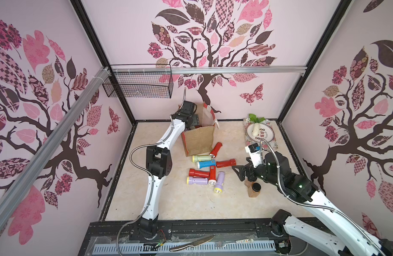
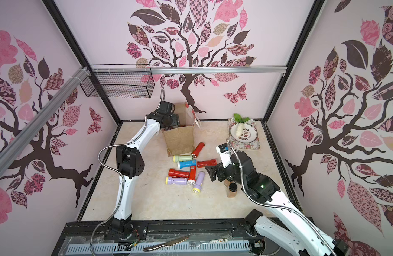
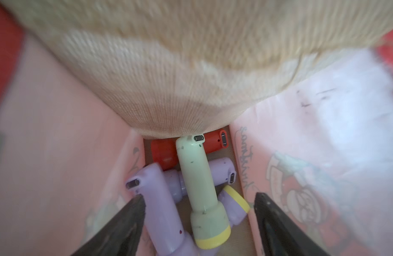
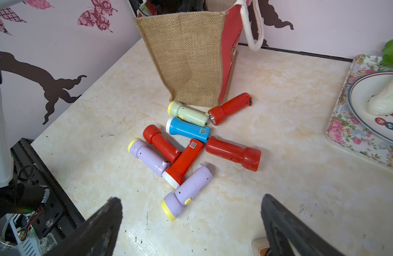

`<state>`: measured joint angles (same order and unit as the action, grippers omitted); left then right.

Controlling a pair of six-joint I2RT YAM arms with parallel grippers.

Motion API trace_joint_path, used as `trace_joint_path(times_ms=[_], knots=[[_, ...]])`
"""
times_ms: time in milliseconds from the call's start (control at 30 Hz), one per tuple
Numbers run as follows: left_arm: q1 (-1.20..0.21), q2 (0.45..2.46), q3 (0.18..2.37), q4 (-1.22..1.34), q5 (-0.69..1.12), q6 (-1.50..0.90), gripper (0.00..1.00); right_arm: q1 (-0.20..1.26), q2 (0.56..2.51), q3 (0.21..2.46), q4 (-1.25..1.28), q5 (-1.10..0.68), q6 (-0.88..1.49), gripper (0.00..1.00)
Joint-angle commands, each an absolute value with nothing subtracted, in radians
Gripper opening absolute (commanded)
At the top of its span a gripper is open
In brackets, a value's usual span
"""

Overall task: Put the flashlights into the tote bags
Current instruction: Place the flashlight in the canvas bag.

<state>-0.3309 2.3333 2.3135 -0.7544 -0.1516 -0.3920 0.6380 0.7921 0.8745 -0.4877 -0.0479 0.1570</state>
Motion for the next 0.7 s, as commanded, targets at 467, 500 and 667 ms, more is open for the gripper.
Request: trace_joint_path(times_ms=[467,500,667], knots=[[-0.436,2.04,2.287,-0.73,-0.101,-0.358,0.97,0.633,0.85,1.0,-0.538,-0.046,0.146,1.0],[-0.441,2.021,2.273,-0.726,-0.099,-0.357,0.97,0.633,0.857,1.009,-0.549,-0.045,0.15,1.0],[-0.46,1.909,2.151,-0.67,-0.07,-0.359,0.97,0.633,0.919,1.076,-0.64,-0.052,0.175,1.0]])
